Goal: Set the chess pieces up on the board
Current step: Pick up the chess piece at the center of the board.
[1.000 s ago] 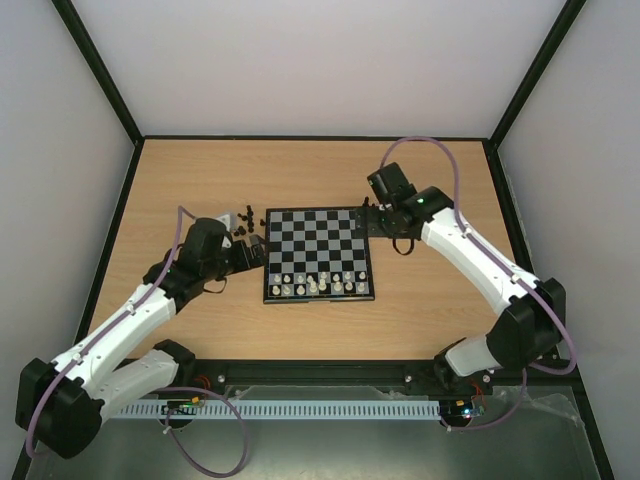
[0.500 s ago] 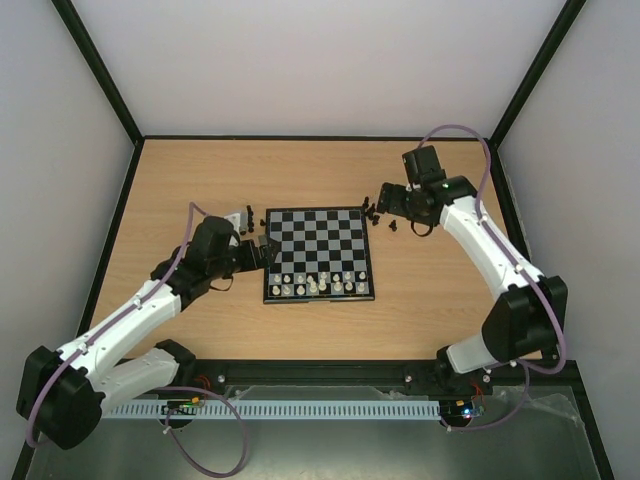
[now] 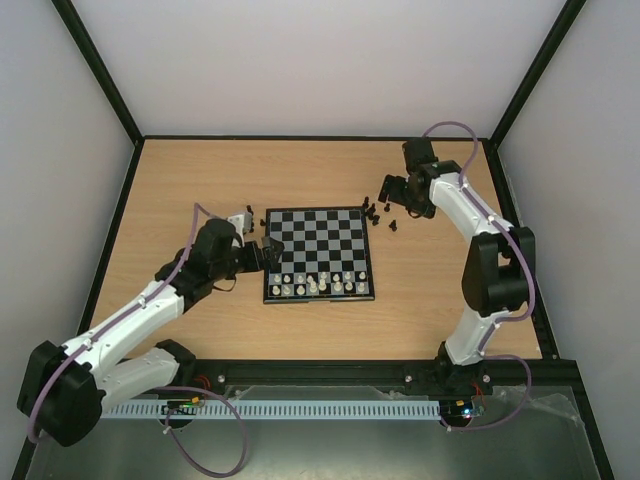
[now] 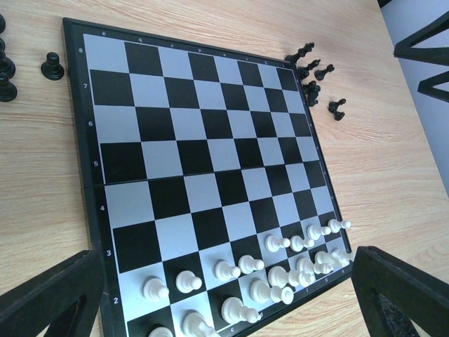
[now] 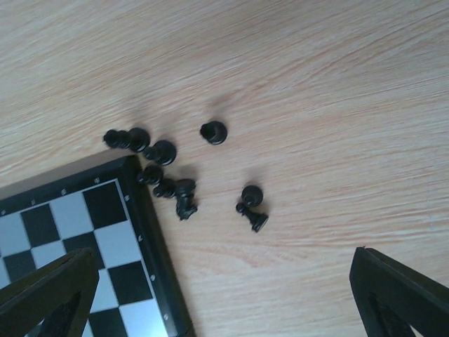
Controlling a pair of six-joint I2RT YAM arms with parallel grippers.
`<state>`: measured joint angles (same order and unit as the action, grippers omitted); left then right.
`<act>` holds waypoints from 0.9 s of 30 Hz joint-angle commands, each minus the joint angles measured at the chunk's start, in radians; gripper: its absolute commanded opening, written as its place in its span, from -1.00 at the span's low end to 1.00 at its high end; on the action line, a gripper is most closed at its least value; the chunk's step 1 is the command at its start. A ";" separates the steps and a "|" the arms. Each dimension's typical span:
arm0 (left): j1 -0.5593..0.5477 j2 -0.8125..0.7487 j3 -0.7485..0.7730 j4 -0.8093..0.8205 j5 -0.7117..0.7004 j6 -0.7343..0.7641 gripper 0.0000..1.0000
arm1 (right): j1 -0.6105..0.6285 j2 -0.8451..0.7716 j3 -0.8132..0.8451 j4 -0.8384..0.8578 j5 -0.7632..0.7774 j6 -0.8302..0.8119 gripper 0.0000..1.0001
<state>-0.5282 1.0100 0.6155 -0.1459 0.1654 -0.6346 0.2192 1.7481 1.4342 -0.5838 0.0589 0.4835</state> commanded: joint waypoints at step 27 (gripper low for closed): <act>-0.004 0.099 -0.014 0.094 0.013 0.020 0.98 | -0.029 0.287 0.090 0.035 0.020 0.016 -0.40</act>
<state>-0.5282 1.0996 0.6136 -0.0776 0.1688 -0.6304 0.1936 1.9961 1.4841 -0.5278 0.0868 0.4976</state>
